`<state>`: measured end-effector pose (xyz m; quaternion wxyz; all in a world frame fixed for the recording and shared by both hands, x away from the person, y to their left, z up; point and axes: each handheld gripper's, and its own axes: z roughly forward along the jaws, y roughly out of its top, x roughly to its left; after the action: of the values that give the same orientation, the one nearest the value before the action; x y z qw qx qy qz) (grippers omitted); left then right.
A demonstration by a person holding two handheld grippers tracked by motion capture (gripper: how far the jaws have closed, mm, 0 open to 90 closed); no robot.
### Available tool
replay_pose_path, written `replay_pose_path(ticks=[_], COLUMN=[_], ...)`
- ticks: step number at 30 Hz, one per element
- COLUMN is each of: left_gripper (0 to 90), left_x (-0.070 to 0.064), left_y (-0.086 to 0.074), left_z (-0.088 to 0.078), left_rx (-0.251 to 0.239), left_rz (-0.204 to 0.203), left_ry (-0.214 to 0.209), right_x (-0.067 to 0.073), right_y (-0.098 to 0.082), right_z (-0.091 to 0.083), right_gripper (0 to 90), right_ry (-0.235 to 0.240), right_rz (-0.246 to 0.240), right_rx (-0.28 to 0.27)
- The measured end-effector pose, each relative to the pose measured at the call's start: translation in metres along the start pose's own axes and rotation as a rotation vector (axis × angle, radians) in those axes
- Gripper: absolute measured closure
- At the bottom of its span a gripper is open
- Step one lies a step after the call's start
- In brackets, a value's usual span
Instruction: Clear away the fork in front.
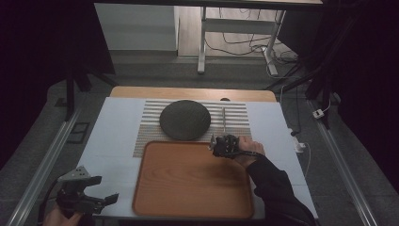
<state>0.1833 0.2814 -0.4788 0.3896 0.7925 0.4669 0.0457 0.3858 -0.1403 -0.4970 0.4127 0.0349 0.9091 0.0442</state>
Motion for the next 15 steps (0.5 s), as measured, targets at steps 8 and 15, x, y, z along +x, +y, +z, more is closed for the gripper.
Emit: replay_pose_path(ticks=[8, 15], left_gripper=[0.6, 0.0], left_x=[-0.001, -0.001], left_y=[0.0, 0.0], left_z=[0.0, -0.001], left_rx=[0.001, -0.006], left_rz=[0.007, 0.018], left_ry=[-0.005, -0.014], right_x=[0.0, 0.002], right_y=[-0.008, -0.018], right_z=[-0.032, -0.059], right_gripper=[88.9, 88.9], right_ry=[0.044, 0.125], right_rz=[0.099, 0.238], right_rx=[-0.08, -0.171])
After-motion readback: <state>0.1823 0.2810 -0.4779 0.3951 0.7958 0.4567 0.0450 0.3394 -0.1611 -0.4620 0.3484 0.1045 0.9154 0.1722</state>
